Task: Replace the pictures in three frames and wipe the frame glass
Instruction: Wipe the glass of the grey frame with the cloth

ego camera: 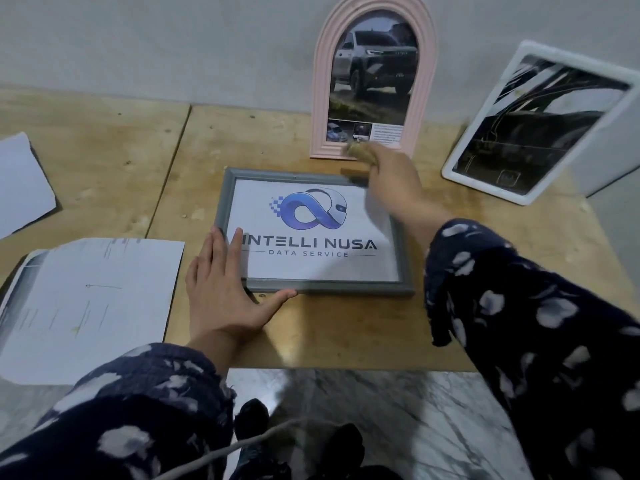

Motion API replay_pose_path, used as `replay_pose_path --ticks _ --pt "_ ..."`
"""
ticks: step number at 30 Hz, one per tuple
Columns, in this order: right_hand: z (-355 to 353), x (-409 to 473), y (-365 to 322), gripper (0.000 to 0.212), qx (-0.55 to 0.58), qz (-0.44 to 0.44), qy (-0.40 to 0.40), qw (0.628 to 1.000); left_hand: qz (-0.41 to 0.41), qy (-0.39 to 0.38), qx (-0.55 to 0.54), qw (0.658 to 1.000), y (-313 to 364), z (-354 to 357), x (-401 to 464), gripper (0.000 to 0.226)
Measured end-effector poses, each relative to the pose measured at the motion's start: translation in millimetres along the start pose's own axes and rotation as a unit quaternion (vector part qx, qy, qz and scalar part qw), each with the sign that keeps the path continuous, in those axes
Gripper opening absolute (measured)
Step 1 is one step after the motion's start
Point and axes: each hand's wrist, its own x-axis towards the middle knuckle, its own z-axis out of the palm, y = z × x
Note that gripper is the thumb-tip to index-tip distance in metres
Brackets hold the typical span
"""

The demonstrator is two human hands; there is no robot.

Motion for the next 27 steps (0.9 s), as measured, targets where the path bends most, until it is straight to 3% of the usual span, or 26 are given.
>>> replay_pose_path --ticks 3,5,8,12,23,27 --pt "39.3 -16.2 30.2 0.053 -0.106 -0.004 -0.085 0.991 -0.002 0.0 0.009 1.0 -0.2 -0.4 0.9 0.121" --pt "51.2 -23.0 42.3 0.058 -0.128 -0.004 -0.085 0.988 0.001 0.002 0.011 1.0 -0.7 0.6 0.4 0.12" --pt "50.8 -36.4 45.0 0.054 -0.124 -0.02 -0.065 0.99 0.002 0.004 0.016 1.0 -0.2 0.9 -0.5 0.12" --pt "53.5 -72.8 53.3 0.041 -0.107 -0.118 0.033 0.987 -0.003 0.0 0.02 1.0 1.0 -0.5 -0.6 0.122" --pt "30.1 -129.7 39.8 0.042 -0.085 -0.053 -0.079 0.992 -0.003 -0.005 0.024 1.0 0.6 -2.8 -0.4 0.122" --pt "12.5 -115.0 35.7 0.038 -0.056 0.007 -0.158 0.986 0.001 -0.007 0.024 1.0 -0.5 -2.9 -0.3 0.121"
